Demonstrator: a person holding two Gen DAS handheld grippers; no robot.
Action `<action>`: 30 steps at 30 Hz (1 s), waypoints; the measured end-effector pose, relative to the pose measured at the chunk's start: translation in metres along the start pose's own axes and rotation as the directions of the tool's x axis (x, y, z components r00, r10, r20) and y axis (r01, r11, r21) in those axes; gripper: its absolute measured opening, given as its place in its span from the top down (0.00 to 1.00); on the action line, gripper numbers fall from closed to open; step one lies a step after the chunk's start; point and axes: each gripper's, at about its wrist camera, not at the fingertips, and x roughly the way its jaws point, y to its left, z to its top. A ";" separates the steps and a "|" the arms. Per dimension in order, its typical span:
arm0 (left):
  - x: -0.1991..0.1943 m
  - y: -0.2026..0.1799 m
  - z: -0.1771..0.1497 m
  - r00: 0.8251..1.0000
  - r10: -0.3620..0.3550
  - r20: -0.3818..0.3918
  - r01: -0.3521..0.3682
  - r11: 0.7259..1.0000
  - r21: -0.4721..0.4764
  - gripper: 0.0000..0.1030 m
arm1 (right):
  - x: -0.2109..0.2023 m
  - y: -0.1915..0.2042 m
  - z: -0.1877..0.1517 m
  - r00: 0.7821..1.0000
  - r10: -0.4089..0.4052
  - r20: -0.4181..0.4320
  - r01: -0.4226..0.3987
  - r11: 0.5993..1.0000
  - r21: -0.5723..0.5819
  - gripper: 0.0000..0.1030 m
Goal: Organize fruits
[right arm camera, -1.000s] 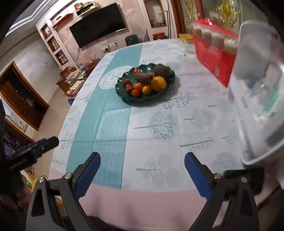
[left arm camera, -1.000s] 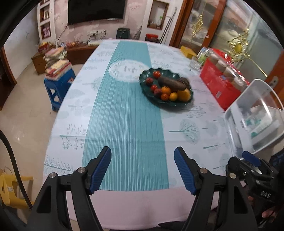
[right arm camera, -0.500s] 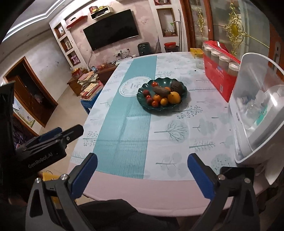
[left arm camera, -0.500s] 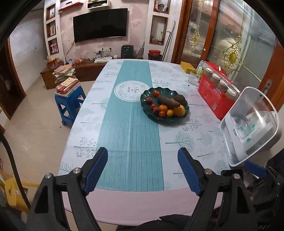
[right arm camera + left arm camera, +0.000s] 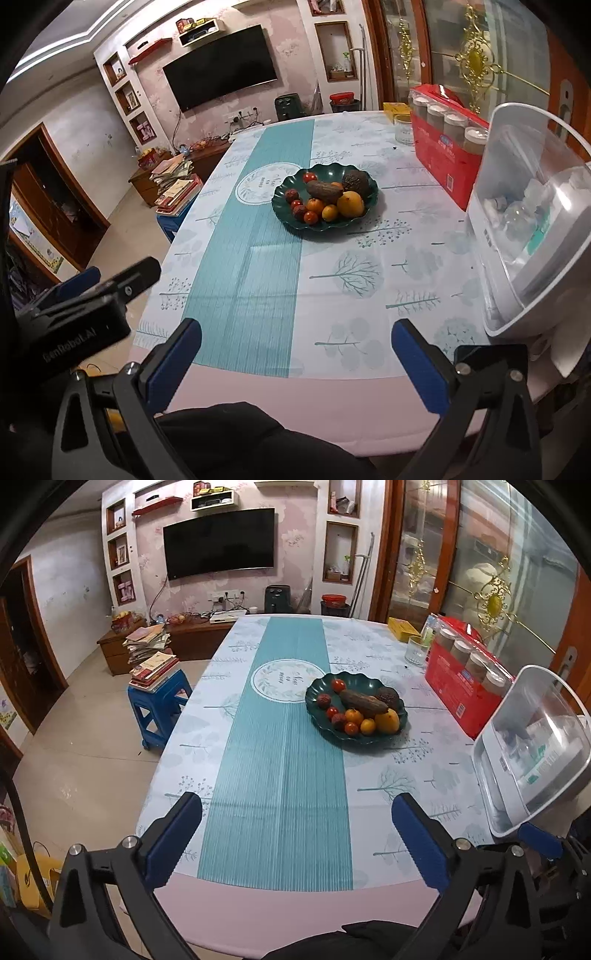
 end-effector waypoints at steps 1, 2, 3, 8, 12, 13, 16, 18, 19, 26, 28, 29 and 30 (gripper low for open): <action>0.002 -0.001 0.000 1.000 0.001 -0.007 -0.001 1.000 0.006 0.01 | 0.000 0.001 0.000 1.000 0.001 0.001 -0.001 1.000 -0.006 0.00; 0.004 -0.003 0.001 1.000 0.002 -0.015 -0.002 1.000 0.015 0.01 | 0.000 0.001 0.001 1.000 0.000 0.003 0.000 1.000 -0.008 0.00; 0.005 -0.004 0.001 1.000 0.003 -0.019 -0.003 1.000 0.019 0.01 | 0.000 0.001 0.001 1.000 -0.004 0.006 0.004 1.000 -0.007 0.00; 0.012 -0.008 -0.001 0.999 -0.006 -0.045 0.008 0.999 0.034 0.01 | 0.000 -0.003 0.000 1.000 -0.016 0.007 0.016 1.000 0.008 0.00; 0.013 -0.012 -0.002 0.999 -0.015 -0.049 0.017 0.999 0.044 0.01 | 0.000 -0.008 -0.001 1.000 -0.025 0.007 0.025 0.999 0.028 0.00; 0.014 -0.012 -0.002 0.999 -0.017 -0.051 0.019 0.999 0.043 0.01 | 0.000 -0.008 -0.001 1.000 -0.027 0.005 0.027 0.999 0.032 0.00; 0.015 -0.012 -0.004 0.998 -0.020 -0.059 0.022 0.999 0.039 0.01 | 0.002 -0.009 -0.002 1.000 -0.025 0.000 0.025 0.999 0.034 0.00; 0.016 -0.013 -0.005 0.998 -0.024 -0.062 0.026 0.999 0.040 0.01 | 0.002 -0.009 -0.002 1.000 -0.025 -0.004 0.025 0.999 0.034 0.00; 0.016 -0.013 -0.005 0.998 -0.026 -0.063 0.028 0.999 0.041 0.01 | 0.002 -0.009 -0.002 1.000 -0.025 -0.005 0.025 0.999 0.032 0.00; 0.018 -0.015 -0.008 0.997 -0.031 -0.073 0.034 0.999 0.037 0.01 | 0.004 -0.012 -0.003 1.000 -0.024 -0.018 0.024 0.999 0.039 0.00; 0.018 -0.015 -0.009 0.997 -0.031 -0.074 0.033 0.999 0.037 0.01 | 0.004 -0.013 -0.003 1.000 -0.024 -0.020 0.025 0.999 0.041 0.00; 0.018 -0.015 -0.009 0.997 -0.030 -0.076 0.033 0.999 0.036 0.01 | 0.004 -0.014 -0.003 0.999 -0.024 -0.021 0.025 0.999 0.042 0.00; 0.019 -0.016 -0.009 0.997 -0.030 -0.077 0.032 0.999 0.035 0.01 | 0.005 -0.014 -0.003 0.999 -0.024 -0.023 0.025 0.999 0.042 0.00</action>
